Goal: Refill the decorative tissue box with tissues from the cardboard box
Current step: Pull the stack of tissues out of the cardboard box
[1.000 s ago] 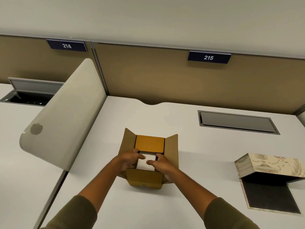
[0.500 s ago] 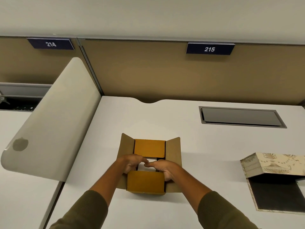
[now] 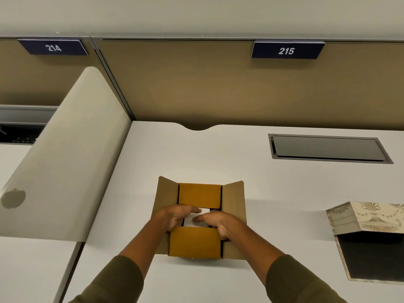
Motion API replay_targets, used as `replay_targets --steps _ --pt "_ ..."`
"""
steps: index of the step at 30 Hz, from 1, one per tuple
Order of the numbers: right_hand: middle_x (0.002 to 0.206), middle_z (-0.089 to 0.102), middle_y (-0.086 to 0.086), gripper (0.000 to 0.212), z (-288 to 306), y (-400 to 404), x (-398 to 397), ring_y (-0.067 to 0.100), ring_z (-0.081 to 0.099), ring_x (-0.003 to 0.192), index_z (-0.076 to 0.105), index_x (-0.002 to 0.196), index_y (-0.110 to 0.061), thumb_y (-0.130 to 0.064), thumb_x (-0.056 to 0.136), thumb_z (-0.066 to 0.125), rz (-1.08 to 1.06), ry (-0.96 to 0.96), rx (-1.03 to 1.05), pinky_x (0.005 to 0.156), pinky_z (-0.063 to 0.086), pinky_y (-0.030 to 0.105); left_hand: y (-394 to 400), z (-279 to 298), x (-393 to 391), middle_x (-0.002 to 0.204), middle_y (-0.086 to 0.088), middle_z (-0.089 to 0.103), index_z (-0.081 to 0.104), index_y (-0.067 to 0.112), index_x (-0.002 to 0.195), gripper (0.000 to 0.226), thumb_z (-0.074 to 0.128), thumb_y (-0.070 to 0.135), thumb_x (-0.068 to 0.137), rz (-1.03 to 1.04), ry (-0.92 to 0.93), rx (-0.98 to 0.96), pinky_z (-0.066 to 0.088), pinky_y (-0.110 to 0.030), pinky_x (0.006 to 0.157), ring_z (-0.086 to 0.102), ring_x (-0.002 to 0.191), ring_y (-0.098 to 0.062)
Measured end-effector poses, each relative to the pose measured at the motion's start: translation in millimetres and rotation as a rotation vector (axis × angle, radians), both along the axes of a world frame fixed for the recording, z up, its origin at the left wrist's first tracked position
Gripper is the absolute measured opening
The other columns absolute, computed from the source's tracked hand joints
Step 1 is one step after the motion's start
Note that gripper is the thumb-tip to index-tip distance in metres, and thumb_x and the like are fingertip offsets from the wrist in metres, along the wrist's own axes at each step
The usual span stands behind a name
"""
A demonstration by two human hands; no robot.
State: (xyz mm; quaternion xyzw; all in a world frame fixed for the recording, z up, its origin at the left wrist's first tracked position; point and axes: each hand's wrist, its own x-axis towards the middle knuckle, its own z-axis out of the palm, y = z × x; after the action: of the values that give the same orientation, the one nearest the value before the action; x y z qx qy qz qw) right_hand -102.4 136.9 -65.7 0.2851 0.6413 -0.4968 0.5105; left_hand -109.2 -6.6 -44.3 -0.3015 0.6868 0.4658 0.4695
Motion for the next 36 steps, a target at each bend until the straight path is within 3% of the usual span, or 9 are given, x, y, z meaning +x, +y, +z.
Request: replay_targets --steps 4,7,11,16,20,22,28,33,36 --pt "0.14 0.054 0.017 0.078 0.6 1.7 0.2 0.034 0.054 0.125 0.046 0.141 -0.013 -0.038 0.075 0.081 -0.003 -0.033 -0.007 0.107 0.047 0.046 3.7 0.5 0.0 0.146 -0.009 0.046 0.052 0.014 0.134 0.057 0.07 0.037 0.085 0.002 0.019 -0.028 0.042 -0.033 0.093 0.049 0.121 -0.025" --pt "0.144 0.049 0.016 0.078 0.2 1.9 -0.2 0.034 0.049 0.129 0.047 0.141 -0.011 -0.039 0.076 0.081 0.03 -0.027 0.007 0.11 0.042 0.046 5.0 -1.3 -0.5 0.139 -0.012 0.053 0.059 0.012 0.127 0.048 0.07 0.032 0.085 -0.013 0.035 -0.045 0.046 -0.034 0.094 0.052 0.108 -0.023" --pt "0.139 0.054 0.017 0.076 1.6 1.2 -0.7 0.035 0.053 0.125 0.049 0.138 -0.009 -0.032 0.073 0.083 0.066 -0.031 0.031 0.109 0.044 0.047 5.6 -1.1 0.6 0.129 -0.013 0.057 0.054 0.008 0.131 0.06 0.074 0.032 0.08 -0.026 0.037 -0.086 0.05 -0.037 0.093 0.057 0.111 -0.026" --pt "0.117 0.068 0.018 0.057 7.1 0.3 -1.0 0.034 0.067 0.106 0.06 0.125 -0.012 -0.026 0.076 0.083 0.074 -0.072 0.001 0.093 0.056 0.045 6.5 2.2 1.4 0.126 -0.015 0.06 0.057 0.009 0.127 0.056 0.074 0.029 0.078 -0.065 0.037 -0.087 0.052 -0.041 0.098 0.058 0.113 -0.03" --pt "0.091 0.07 0.014 0.051 10.4 0.5 -1.1 0.029 0.069 0.077 0.06 0.124 -0.012 -0.025 0.079 0.081 0.089 -0.1 -0.025 0.062 0.058 0.039 6.4 5.1 2.6 0.122 -0.014 0.061 0.06 0.012 0.119 0.046 0.072 0.026 0.077 -0.074 0.034 -0.091 0.052 -0.043 0.098 0.059 0.111 -0.031" --pt "0.086 0.069 0.013 0.05 10.7 1.3 -1.0 0.028 0.068 0.072 0.06 0.122 -0.011 -0.025 0.079 0.081 0.091 -0.093 -0.024 0.055 0.055 0.036 6.8 5.6 3.2 0.121 -0.013 0.061 0.06 0.014 0.115 0.04 0.072 0.026 0.078 -0.066 0.036 -0.081 0.054 -0.04 0.094 0.059 0.111 -0.03" --pt "0.093 0.072 0.015 0.038 8.7 3.8 0.8 0.029 0.07 0.077 0.063 0.103 -0.011 -0.022 0.074 0.085 0.034 -0.084 -0.06 0.062 0.058 0.037 4.2 6.2 3.9 0.114 -0.011 0.063 0.065 0.015 0.099 0.026 0.071 0.025 0.076 -0.069 0.044 -0.04 0.052 -0.029 0.072 0.06 0.097 -0.022" --pt "0.113 0.07 0.018 0.054 11.1 5.1 0.7 0.033 0.07 0.098 0.06 0.121 -0.007 -0.018 0.074 0.084 0.0 -0.071 -0.097 0.088 0.058 0.042 1.3 8.9 4.0 0.114 -0.003 0.054 0.056 0.016 0.122 0.05 0.072 0.035 0.078 -0.08 0.024 -0.034 0.044 -0.032 0.083 0.053 0.101 -0.02" --pt "0.121 0.068 0.021 0.054 18.4 6.8 0.1 0.036 0.068 0.107 0.058 0.126 -0.006 -0.013 0.078 0.081 -0.065 -0.078 -0.182 0.096 0.055 0.046 -1.6 13.1 3.2 0.108 -0.005 0.061 0.057 0.016 0.121 0.049 0.073 0.038 0.08 -0.016 0.002 0.002 0.05 -0.033 0.074 0.06 0.093 -0.022"
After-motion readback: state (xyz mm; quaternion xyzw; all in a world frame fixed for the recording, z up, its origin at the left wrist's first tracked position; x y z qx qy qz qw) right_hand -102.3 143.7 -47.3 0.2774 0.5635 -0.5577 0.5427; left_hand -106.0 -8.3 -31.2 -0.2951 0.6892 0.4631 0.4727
